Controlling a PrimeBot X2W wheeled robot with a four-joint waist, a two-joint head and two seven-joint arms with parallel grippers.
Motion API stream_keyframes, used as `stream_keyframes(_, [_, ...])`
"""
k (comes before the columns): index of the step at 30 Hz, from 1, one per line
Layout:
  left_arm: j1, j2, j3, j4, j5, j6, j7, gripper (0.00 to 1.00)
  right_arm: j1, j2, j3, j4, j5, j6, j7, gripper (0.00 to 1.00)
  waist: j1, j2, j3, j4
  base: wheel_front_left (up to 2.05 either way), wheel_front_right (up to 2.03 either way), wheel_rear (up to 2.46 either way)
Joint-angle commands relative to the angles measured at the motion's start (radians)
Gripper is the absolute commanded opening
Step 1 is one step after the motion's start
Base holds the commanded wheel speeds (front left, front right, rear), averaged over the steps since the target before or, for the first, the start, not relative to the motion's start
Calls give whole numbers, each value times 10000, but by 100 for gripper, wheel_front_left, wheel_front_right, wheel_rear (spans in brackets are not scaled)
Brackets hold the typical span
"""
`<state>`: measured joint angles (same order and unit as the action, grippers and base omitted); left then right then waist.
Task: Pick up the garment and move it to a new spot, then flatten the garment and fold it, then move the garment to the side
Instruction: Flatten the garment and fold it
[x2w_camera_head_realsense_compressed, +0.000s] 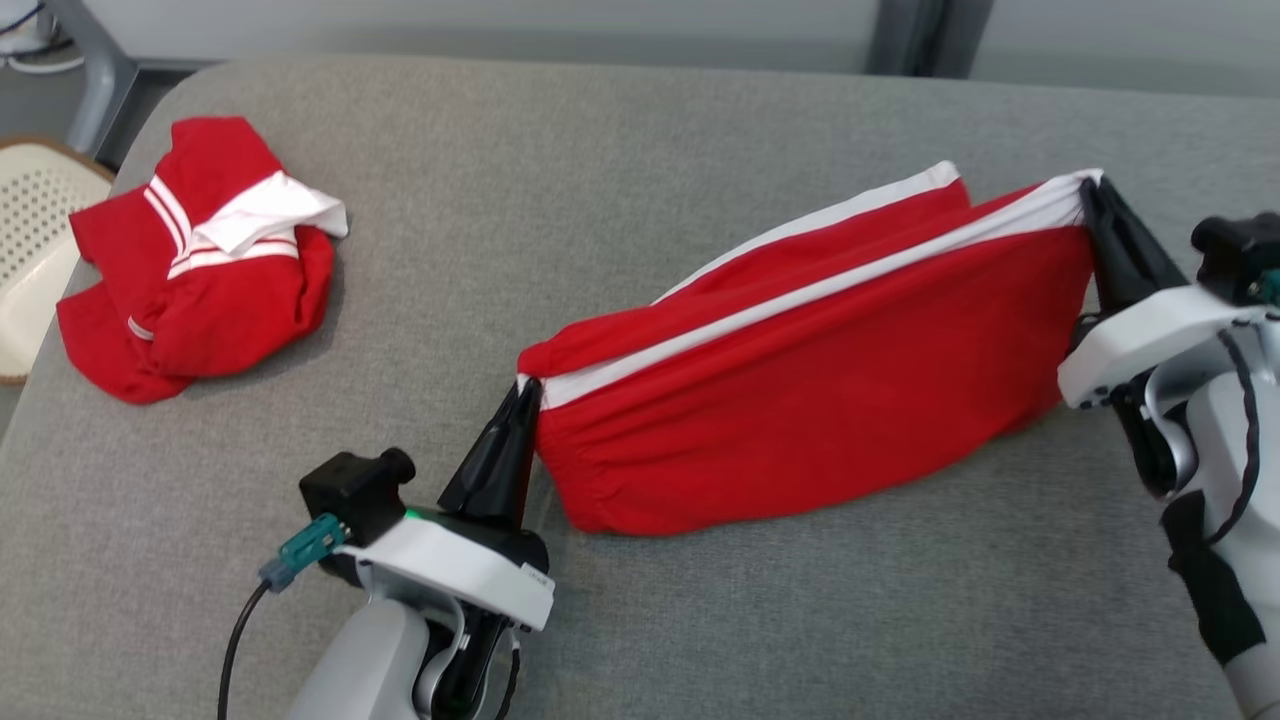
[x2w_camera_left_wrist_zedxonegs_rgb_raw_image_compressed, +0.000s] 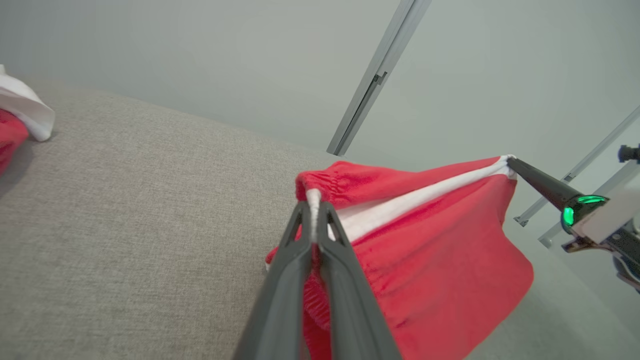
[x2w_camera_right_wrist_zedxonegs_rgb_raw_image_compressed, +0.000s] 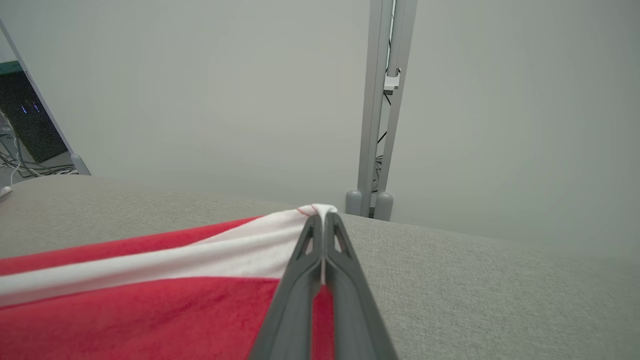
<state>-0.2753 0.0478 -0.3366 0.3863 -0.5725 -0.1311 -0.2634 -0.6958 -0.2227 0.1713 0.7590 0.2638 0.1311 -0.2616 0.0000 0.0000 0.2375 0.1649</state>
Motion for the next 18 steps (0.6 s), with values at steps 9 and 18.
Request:
stream_keyframes(9, [-1294,54,-837,-83,-937,11,-15,0,-1724,-399,20,1331,-721,-6,-45,0,0,0,1324,748,0,0,0])
stream_keyframes(18, [-2007,53,-1309,-40,-1321,9,-15,0,-2451,-326,-255,1800,-1275,-6,-45,0,0,0,1882,1011,0,0,0])
